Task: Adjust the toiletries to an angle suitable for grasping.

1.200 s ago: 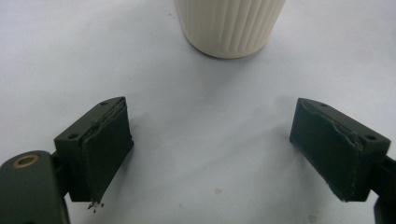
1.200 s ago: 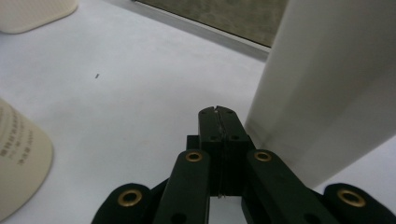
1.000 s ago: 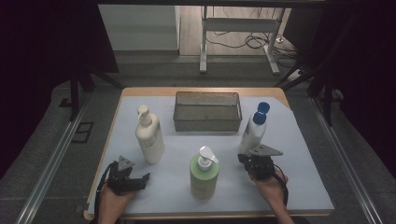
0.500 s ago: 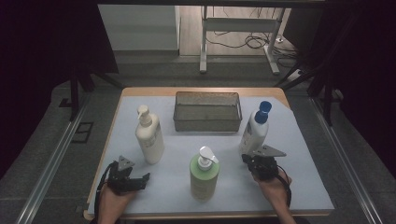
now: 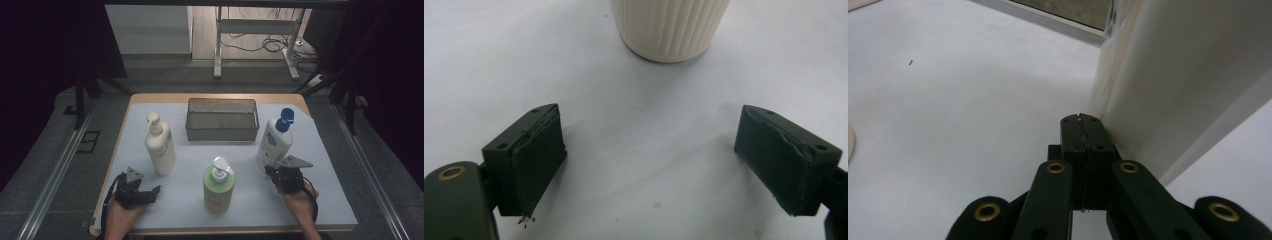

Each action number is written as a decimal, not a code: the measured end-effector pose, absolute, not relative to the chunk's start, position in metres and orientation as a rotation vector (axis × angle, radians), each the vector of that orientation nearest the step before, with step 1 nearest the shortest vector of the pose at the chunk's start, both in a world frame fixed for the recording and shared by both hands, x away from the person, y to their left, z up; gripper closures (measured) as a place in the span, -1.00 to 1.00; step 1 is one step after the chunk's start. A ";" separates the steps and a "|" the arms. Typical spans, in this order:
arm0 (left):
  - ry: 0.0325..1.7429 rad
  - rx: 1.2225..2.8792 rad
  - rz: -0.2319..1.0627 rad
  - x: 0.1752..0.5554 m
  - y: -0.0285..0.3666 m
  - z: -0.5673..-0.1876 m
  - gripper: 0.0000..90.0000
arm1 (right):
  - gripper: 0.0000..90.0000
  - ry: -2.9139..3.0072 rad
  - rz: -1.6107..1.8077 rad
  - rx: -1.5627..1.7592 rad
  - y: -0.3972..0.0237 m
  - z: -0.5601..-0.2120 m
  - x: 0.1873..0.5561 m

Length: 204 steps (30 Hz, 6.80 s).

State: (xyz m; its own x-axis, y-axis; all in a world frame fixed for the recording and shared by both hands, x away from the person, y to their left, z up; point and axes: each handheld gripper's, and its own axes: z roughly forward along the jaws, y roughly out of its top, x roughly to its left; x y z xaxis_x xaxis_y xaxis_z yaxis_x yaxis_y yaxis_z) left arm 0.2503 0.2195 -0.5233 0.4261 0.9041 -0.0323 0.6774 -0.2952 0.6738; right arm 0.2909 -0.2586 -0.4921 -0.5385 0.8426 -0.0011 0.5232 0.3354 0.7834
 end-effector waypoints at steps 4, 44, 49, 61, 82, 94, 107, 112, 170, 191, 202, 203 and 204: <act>1.330 2.067 0.478 0.250 0.219 -0.523 -0.73 | 1.00 2.198 1.052 1.203 -0.262 -0.492 0.291; 1.329 2.067 0.479 0.250 0.219 -0.523 -0.73 | 0.19 2.182 1.142 1.190 -0.299 -0.442 0.261; 1.330 2.067 0.479 0.250 0.219 -0.523 -0.73 | 0.08 2.164 1.142 1.209 -0.304 -0.434 0.263; 1.329 2.069 0.479 0.250 0.219 -0.523 -0.73 | -0.19 2.135 1.136 1.225 -0.305 -0.419 0.275; 1.331 2.063 0.478 0.250 0.219 -0.524 -0.73 | -0.32 2.138 1.077 1.213 -0.286 -0.411 0.311; 1.326 2.071 0.479 0.251 0.220 -0.523 -0.73 | -0.30 2.140 1.045 1.191 -0.273 -0.412 0.326; 1.328 2.070 0.478 0.251 0.220 -0.523 -0.73 | -0.16 2.110 1.036 1.189 -0.264 -0.414 0.335; 1.325 2.072 0.479 0.251 0.220 -0.523 -0.73 | -0.13 2.098 1.064 1.203 -0.265 -0.415 0.334; 1.328 2.068 0.476 0.251 0.220 -0.523 -0.73 | -0.08 2.234 1.146 1.099 -0.213 -0.342 0.329; 1.327 2.069 0.478 0.251 0.220 -0.523 -0.73 | -0.08 2.255 1.175 1.061 -0.166 -0.328 0.354; 1.328 2.068 0.477 0.251 0.220 -0.523 -0.73 | -0.07 2.259 1.181 1.046 -0.143 -0.325 0.368; 1.328 2.067 0.478 0.251 0.220 -0.523 -0.73 | -0.07 2.255 1.179 1.043 -0.139 -0.324 0.371; 1.328 2.069 0.476 0.251 0.220 -0.523 -0.73 | -0.07 2.255 1.179 1.043 -0.139 -0.324 0.371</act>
State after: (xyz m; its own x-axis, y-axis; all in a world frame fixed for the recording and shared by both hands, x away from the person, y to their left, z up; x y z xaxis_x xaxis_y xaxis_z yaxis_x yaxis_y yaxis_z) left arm 0.2510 0.2196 -0.5233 0.4274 0.9035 -0.0322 0.6770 -0.2963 0.6737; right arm 0.3712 -0.1395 -0.3243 -0.6473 0.7622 0.0001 0.4349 0.3693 0.8213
